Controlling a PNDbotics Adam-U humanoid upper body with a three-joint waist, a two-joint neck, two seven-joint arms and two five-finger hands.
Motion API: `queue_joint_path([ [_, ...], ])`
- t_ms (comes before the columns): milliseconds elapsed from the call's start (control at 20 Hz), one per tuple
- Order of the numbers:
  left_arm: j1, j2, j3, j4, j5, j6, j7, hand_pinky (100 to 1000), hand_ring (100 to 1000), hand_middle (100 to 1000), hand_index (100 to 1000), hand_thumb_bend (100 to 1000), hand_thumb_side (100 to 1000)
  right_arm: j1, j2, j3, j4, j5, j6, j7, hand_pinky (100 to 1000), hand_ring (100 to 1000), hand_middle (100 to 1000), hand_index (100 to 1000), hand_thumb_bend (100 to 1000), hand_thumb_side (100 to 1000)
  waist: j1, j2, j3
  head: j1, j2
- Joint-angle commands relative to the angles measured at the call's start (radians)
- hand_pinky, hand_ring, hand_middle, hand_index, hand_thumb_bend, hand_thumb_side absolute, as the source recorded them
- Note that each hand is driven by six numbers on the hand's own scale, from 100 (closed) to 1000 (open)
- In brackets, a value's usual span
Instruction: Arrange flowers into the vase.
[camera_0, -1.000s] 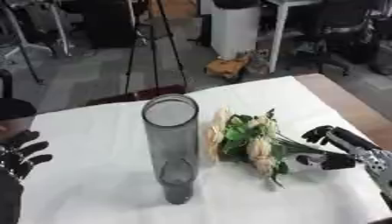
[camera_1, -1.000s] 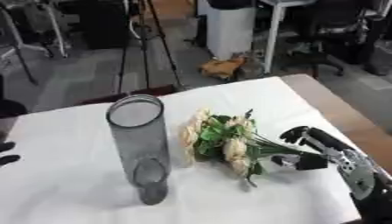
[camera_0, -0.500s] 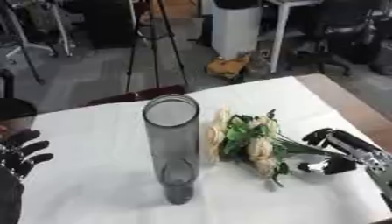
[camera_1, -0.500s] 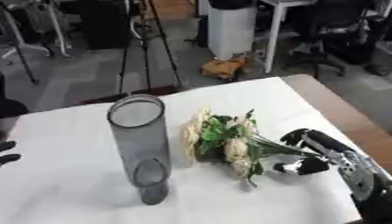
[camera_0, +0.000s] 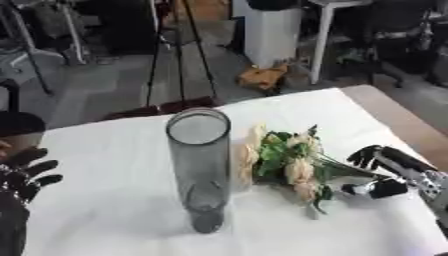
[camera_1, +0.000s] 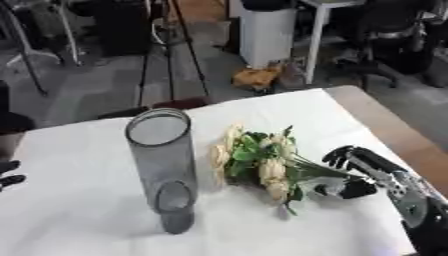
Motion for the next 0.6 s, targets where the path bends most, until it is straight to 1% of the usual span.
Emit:
queue_joint_path([
  [50,-0.010,0.016,0.004,-0.016,0.004,-0.002,-0.002,687,736,746,801,1000,794,-0.022,-0.017,-0.008,-0.002,0.012,0.005,-0.016,540,604,608,769,586,495,0.013,-0.011,0.002,0.003,-0.009],
  [200,-0.010,0.015,0.004,-0.016,0.004,-0.002,-0.002,687,736,746,801,1000,794,-0.023,-0.014,-0.009,0.001,0.017,0.010,-0.027,470,553,566,743,581,489,0.013,-0.011,0.002,0.003,-0.008],
  [300,-0.010,0.015,0.004,-0.015,0.004,-0.002,-0.002,687,736,746,801,1000,794,-0.022,-0.012,-0.008,0.002,0.021,0.013,-0.034,447,530,550,735,581,487,0.013,-0.011,0.002,0.003,-0.007],
  [350,-0.010,0.015,0.004,-0.015,0.004,-0.001,-0.002,687,736,746,801,1000,794,-0.022,-0.012,-0.007,0.003,0.023,0.014,-0.035,440,525,541,728,610,464,0.013,-0.012,0.002,0.003,-0.007],
  [400,-0.010,0.015,0.004,-0.015,0.003,-0.001,-0.002,687,736,746,801,1000,794,-0.022,-0.011,-0.006,0.005,0.027,0.015,-0.035,437,524,536,722,582,486,0.014,-0.012,0.003,0.003,-0.006],
  [600,-0.010,0.015,0.004,-0.015,0.004,-0.001,-0.001,687,735,746,800,1000,795,-0.019,-0.005,-0.001,0.014,0.041,0.019,-0.023,433,524,532,717,588,484,0.014,-0.012,0.003,0.004,-0.006],
])
